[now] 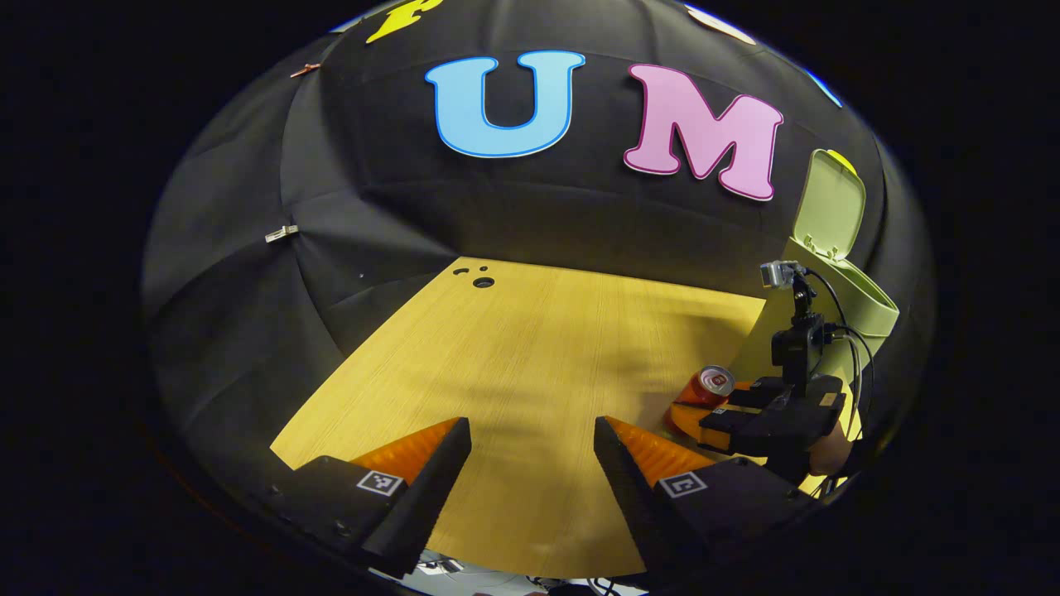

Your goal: Press the lid of the desktop garbage bin to open it, pick up the crumpled paper on the desktop and throw it into the bin, then pick up the pop can on the desktop and drop it into the bin, and finally close the garbage bin lid.

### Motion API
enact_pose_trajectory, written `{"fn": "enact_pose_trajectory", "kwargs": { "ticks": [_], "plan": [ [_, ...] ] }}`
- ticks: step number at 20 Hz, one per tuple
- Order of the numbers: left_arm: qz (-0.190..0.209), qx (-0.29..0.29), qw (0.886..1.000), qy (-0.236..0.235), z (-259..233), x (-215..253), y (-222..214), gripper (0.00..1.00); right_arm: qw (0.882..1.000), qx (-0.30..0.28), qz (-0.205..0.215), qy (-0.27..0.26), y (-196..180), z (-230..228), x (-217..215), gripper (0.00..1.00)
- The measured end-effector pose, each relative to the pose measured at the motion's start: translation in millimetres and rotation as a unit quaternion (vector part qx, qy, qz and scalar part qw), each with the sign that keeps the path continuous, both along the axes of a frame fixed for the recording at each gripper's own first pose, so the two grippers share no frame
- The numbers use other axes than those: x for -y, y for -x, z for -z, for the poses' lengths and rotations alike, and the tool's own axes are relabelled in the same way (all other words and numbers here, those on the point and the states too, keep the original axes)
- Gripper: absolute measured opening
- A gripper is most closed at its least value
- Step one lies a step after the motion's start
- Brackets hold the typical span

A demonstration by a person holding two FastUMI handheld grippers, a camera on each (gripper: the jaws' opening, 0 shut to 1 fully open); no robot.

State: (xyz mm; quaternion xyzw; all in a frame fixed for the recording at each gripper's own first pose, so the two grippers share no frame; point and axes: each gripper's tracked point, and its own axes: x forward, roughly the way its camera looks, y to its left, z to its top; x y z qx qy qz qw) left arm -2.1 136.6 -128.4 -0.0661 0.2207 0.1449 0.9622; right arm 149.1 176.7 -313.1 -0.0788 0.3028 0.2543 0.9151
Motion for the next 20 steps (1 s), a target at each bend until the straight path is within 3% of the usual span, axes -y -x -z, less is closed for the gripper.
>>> {"fn": "enact_pose_trajectory", "kwargs": {
  "ticks": [4,5,6,16,20],
  "plan": [
    [0.024,0.007,1.0,-0.006,-3,9,-4,0.96,1.0,0.003,0.007,-0.009,13,-23,5,0.83],
    [0.029,0.011,0.999,-0.011,-6,10,-4,0.96,1.0,0.007,0.008,-0.011,17,-30,5,0.88],
    [0.035,0.016,0.999,-0.015,-10,12,-4,0.96,1.0,0.01,0.009,-0.012,23,-40,5,0.83],
    [0.08,0.05,0.995,-0.025,-16,22,16,0.96,0.997,0.083,0.005,-0.005,63,-151,25,0.83],
    [0.092,0.049,0.994,-0.018,-9,24,15,0.96,0.995,0.091,0.029,-0.04,75,-194,35,0.83]
  ]
}}
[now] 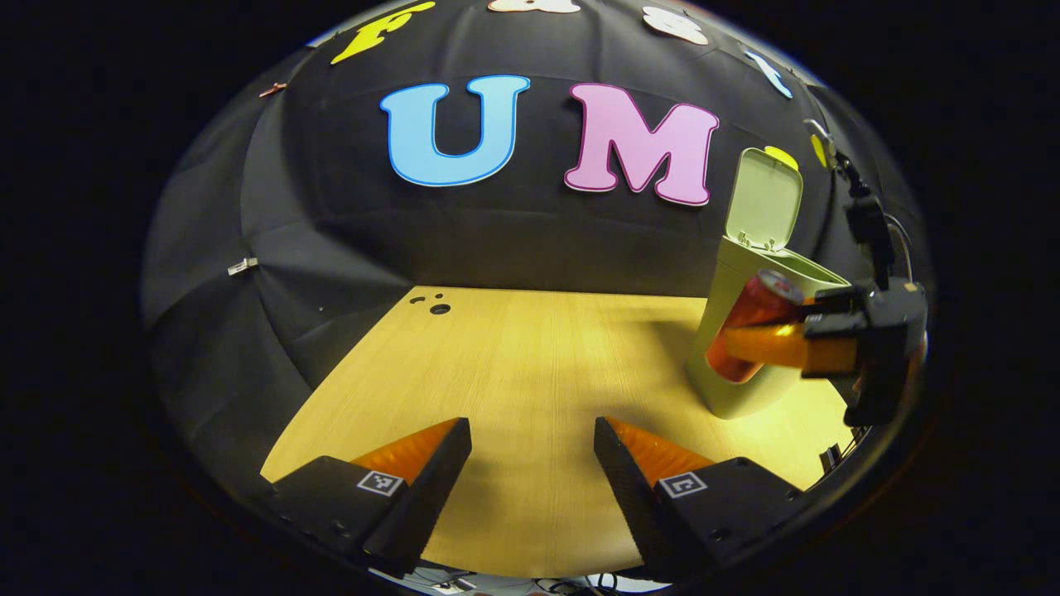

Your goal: Press the lid of the desktop garbage bin to open it, pick up the crumpled paper on the desktop and throw it into the bin, then pick up the pop can on the desktop and drop it into the bin, and finally close the garbage bin lid.

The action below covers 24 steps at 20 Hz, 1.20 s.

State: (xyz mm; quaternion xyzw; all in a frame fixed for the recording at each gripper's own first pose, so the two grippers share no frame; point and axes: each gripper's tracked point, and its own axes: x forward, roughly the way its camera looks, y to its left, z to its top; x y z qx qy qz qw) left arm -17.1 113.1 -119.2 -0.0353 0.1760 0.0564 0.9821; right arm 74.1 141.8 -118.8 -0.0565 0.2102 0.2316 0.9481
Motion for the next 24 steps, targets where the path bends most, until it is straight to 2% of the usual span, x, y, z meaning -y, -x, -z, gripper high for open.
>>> {"fn": "enact_pose_trajectory", "kwargs": {
  "ticks": [6,10,19,24],
  "plan": [
    [0.003,0.009,1.0,0.004,-2,1,-14,0.96,1.0,0.022,0.021,0.002,2,-47,33,0.83],
    [0.0,0.004,1.0,0.024,3,3,-19,0.96,0.998,0.038,0.042,-0.019,-5,-77,55,0.83],
    [-0.012,-0.002,0.999,0.031,3,3,-30,0.96,0.992,0.062,0.091,-0.069,-33,-120,100,0.83],
    [-0.011,-0.006,1.0,0.02,2,2,-40,0.96,0.987,0.078,0.122,-0.068,-51,-130,129,0.83]
  ]
}}
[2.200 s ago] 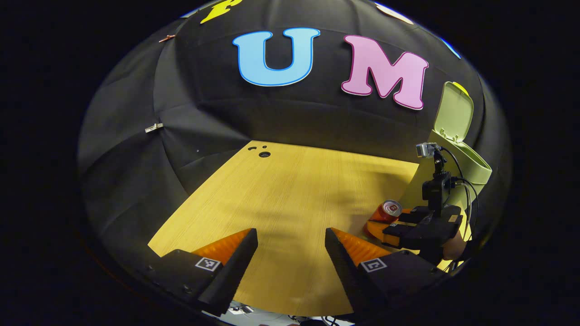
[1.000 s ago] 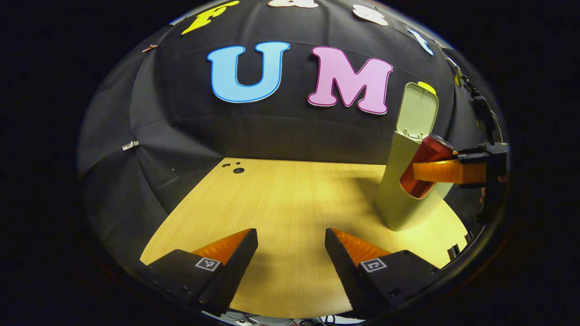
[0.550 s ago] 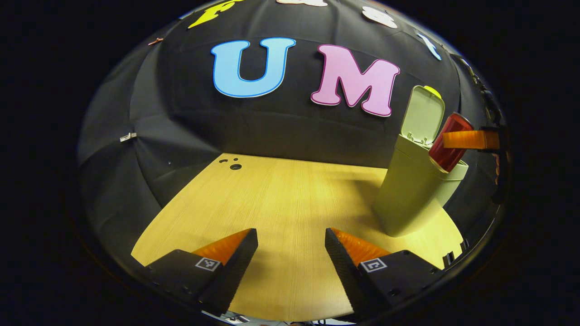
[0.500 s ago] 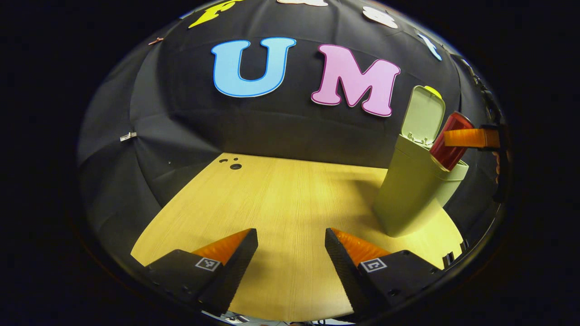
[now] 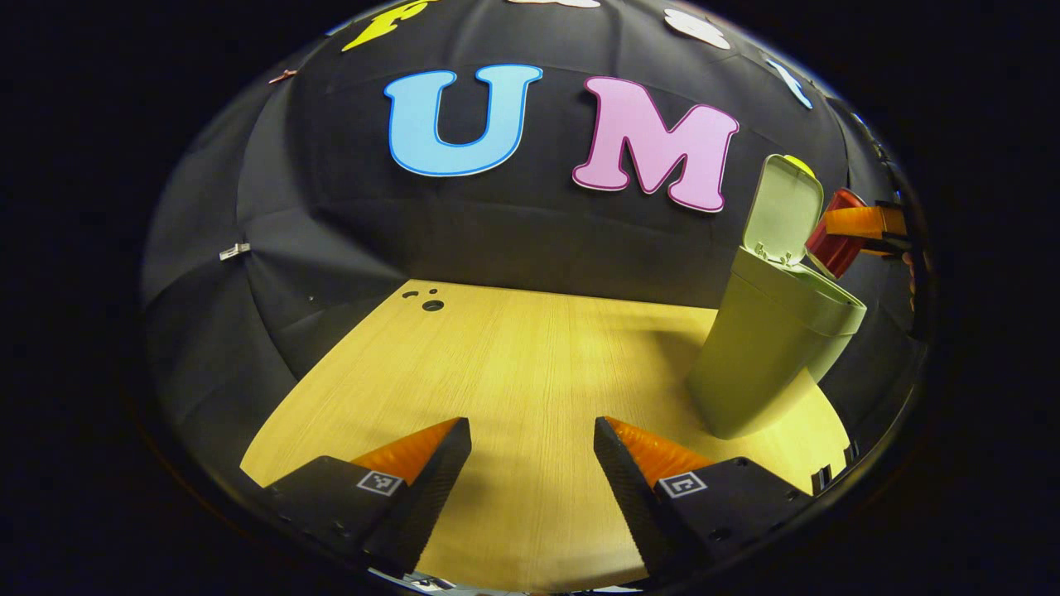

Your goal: Press the lid of the desktop garbage bin to open it, pick up the crumpled paper on the desktop and throw it into the bin, then pick up the pop can on the desktop and drop it into the bin, and finally close the garbage bin lid.

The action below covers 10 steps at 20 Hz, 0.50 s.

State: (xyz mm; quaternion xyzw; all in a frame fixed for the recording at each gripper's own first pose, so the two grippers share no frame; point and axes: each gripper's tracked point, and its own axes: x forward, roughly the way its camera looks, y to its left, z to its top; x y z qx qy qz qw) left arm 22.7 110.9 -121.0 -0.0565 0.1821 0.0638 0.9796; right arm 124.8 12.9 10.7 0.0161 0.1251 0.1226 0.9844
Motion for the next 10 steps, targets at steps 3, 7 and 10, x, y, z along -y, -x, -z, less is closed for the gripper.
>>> {"fn": "enact_pose_trajectory", "kwargs": {
  "ticks": [3,7,10],
  "plan": [
    [0.003,-0.003,1.0,-0.009,-1,0,-6,0.96,1.0,0.002,0.019,0.005,-10,3,15,0.83],
    [0.01,-0.009,1.0,-0.013,1,6,-12,0.96,0.999,0.005,0.043,0.016,-18,8,36,0.83],
    [0.016,-0.016,1.0,-0.011,6,13,-15,0.96,0.998,0.008,0.059,0.028,-27,12,48,0.83]
  ]
}}
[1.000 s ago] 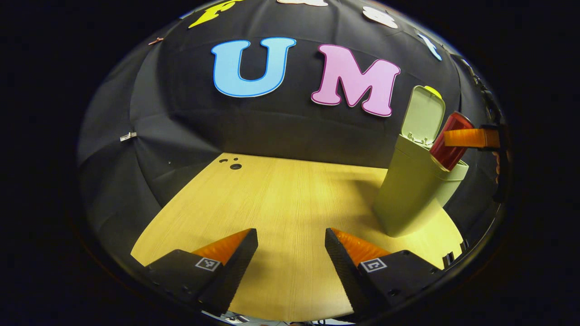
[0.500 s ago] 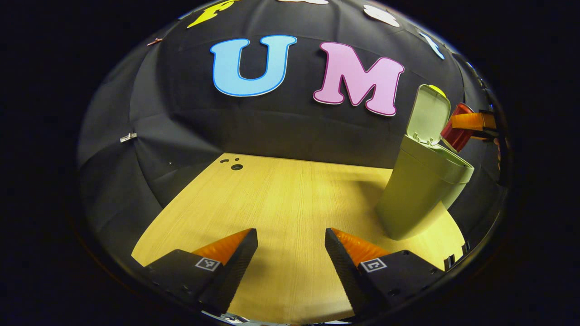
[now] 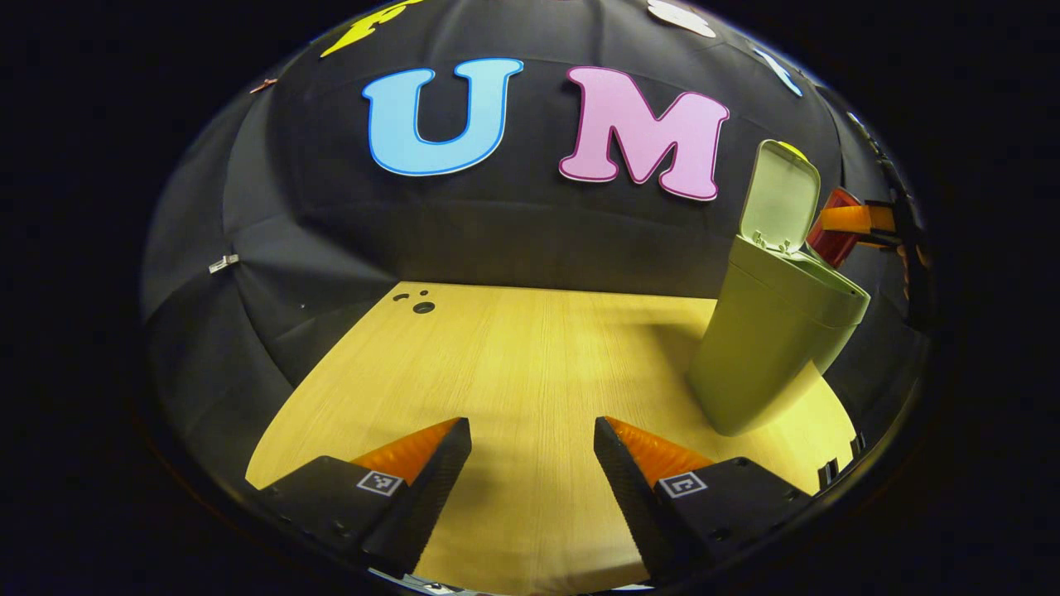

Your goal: Press the lid of the desktop garbage bin to open it, pick up the crumpled paper on the desktop and throw it into the bin, then pick up the pop can on the desktop and drop it into the bin, and finally close the garbage bin lid.

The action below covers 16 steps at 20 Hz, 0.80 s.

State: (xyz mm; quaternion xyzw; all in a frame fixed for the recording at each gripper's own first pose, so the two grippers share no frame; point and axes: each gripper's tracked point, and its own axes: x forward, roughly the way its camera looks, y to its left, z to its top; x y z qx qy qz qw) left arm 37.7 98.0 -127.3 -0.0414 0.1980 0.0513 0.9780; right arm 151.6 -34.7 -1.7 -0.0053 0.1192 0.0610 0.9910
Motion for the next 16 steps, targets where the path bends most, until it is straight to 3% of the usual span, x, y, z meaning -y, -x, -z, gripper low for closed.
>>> {"fn": "enact_pose_trajectory", "kwargs": {
  "ticks": [11,16],
  "plan": [
    [0.013,-0.015,1.0,0.0,10,11,-11,0.96,0.999,-0.012,0.016,0.031,-21,23,8,0.85],
    [0.011,-0.019,1.0,-0.001,12,9,-16,0.96,0.999,0.0,0.022,0.027,-26,17,9,0.97]
  ]
}}
